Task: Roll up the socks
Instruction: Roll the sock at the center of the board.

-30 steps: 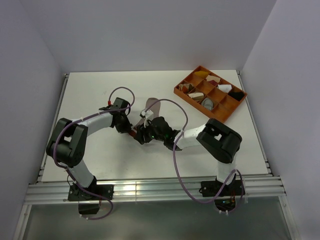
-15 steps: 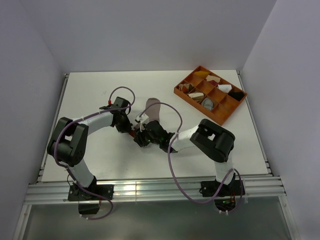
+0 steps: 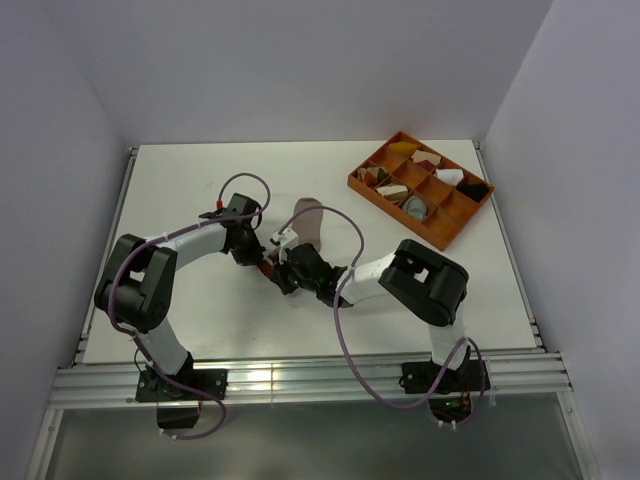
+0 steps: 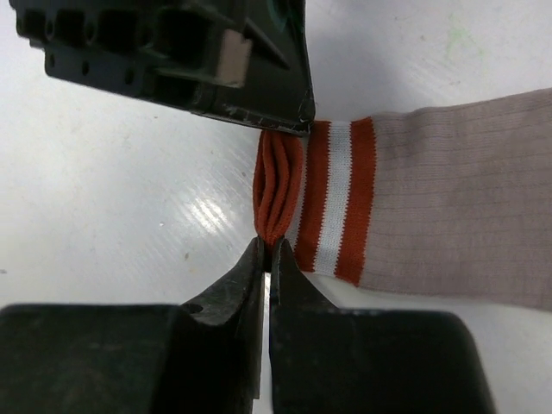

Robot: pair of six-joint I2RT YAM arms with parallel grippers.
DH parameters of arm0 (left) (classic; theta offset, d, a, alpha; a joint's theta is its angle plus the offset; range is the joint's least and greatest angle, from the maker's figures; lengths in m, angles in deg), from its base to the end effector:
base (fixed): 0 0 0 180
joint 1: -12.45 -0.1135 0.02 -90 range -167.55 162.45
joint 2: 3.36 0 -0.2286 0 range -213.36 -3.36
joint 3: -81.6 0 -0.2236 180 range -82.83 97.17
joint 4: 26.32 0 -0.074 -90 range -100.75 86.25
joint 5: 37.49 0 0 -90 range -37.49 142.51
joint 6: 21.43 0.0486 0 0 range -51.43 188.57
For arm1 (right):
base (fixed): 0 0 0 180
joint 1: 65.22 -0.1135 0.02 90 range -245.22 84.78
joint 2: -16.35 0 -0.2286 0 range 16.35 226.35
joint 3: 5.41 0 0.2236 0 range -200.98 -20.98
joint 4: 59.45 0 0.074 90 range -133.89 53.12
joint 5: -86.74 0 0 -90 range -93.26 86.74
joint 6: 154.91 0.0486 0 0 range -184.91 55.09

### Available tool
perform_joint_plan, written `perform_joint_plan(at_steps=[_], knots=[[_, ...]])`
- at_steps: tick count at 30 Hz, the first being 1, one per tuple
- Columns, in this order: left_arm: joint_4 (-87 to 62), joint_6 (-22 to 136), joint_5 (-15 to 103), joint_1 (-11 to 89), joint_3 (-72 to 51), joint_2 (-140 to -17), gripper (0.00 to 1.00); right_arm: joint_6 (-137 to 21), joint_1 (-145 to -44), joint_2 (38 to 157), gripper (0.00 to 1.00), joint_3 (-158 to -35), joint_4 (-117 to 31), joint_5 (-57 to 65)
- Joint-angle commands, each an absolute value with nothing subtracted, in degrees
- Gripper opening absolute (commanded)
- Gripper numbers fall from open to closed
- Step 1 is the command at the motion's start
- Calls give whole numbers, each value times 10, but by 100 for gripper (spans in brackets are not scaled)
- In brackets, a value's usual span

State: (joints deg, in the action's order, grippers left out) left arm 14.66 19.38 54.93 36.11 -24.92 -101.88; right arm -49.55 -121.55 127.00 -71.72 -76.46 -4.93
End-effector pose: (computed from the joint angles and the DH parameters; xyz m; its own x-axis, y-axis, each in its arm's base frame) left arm 0.2813 -0.1210 0.1330 -0.8385 -0.4582 -0.2948 -0.3817 0.8801 -0.2824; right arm 0.2060 0.3067 0.1149 -0.4620 -0.2159 -0.8602 -0.7209 0.6564 0.2224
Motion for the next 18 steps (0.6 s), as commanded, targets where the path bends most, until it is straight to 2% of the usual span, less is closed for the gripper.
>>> perform_joint_plan(at_steps=[1, 9, 18], knots=[[137, 182, 549, 364, -241, -1004, 10, -409, -1195, 1269, 0, -716, -760, 8], [95, 154, 563, 360, -263, -937, 41, -228, -1093, 1292, 0, -694, -820, 190], [-25, 134, 540, 358, -353, -860, 48, -17, -1021, 1359, 0, -672, -968, 331]])
